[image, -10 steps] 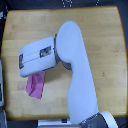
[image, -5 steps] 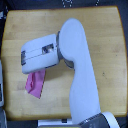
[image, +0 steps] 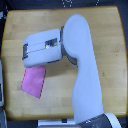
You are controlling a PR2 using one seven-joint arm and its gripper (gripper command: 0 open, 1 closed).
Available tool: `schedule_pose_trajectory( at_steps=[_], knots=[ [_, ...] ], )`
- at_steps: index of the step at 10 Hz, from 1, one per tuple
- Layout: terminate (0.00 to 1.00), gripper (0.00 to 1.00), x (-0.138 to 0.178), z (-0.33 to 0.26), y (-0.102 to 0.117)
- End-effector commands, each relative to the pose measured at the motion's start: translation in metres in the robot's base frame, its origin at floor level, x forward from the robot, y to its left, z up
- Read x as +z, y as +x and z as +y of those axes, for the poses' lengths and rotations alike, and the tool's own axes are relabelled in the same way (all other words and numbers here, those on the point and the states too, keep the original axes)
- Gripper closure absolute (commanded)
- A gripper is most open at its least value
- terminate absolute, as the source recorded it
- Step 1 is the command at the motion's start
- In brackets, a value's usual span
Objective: Folding a cloth
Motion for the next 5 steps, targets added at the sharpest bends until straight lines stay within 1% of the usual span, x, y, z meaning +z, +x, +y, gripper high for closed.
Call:
schedule_pose_trajectory(
  at_steps=[1, 2, 4, 5],
  knots=[
    [0.0, 0.0, 0.076, -0.036, 0.087],
    [0.0, 0.0, 0.097, -0.058, 0.125],
    [0.0, 0.0, 0.111, -0.089, 0.148],
    [0.0, 0.0, 0.113, -0.106, 0.154]
  ],
)
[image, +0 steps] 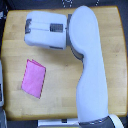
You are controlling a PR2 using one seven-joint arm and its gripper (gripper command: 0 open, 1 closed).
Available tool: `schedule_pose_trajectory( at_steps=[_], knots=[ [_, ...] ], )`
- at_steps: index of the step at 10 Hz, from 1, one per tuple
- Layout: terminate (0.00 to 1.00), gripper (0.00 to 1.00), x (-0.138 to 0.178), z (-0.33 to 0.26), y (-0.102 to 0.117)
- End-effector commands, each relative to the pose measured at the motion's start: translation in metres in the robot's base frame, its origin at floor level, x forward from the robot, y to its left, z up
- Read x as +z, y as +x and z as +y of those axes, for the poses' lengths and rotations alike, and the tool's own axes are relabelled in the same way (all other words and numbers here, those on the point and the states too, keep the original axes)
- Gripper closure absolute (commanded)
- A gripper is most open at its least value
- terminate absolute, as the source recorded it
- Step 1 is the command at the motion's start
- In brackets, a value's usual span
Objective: Folding a cloth
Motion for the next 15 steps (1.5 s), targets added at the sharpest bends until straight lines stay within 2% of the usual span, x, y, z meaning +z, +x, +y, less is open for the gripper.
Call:
schedule_pose_trajectory(
  at_steps=[1, 3, 4, 5, 6, 7, 9, 11, 12, 15],
  knots=[
    [0.0, 0.0, 0.049, -0.082, 0.082],
    [0.0, 0.0, 0.043, -0.134, 0.092],
    [0.0, 0.0, 0.04, -0.191, 0.101],
    [0.0, 0.0, 0.04, -0.21, 0.104],
    [0.0, 0.0, 0.043, -0.252, 0.102],
    [0.0, 0.0, 0.051, -0.334, 0.096],
    [0.0, 0.0, 0.054, -0.4, 0.088],
    [0.0, 0.0, 0.049, -0.469, 0.092],
    [0.0, 0.0, 0.049, -0.476, 0.094],
    [0.0, 0.0, 0.052, -0.55, 0.099]
  ],
)
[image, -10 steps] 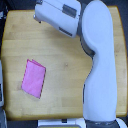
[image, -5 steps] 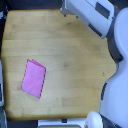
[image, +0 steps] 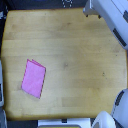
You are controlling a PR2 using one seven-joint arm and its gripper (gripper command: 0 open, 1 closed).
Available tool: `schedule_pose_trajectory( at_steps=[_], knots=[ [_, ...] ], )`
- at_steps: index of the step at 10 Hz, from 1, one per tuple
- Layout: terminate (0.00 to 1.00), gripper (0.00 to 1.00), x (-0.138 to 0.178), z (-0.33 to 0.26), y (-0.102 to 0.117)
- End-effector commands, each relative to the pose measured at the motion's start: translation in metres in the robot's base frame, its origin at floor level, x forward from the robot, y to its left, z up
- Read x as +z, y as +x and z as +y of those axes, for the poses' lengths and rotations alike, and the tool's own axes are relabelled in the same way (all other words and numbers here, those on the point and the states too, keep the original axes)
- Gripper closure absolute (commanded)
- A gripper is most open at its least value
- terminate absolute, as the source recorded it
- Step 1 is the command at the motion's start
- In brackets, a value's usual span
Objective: Folding a cloth
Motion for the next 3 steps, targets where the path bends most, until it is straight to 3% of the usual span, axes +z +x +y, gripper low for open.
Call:
schedule_pose_trajectory(
  at_steps=[1, 2, 3],
  knots=[
    [0.0, 0.0, 0.003, -0.144, 0.01],
    [0.0, 0.0, 0.003, -0.162, 0.01],
    [1.0, 0.0, 0.0, -0.188, 0.012]
  ],
)
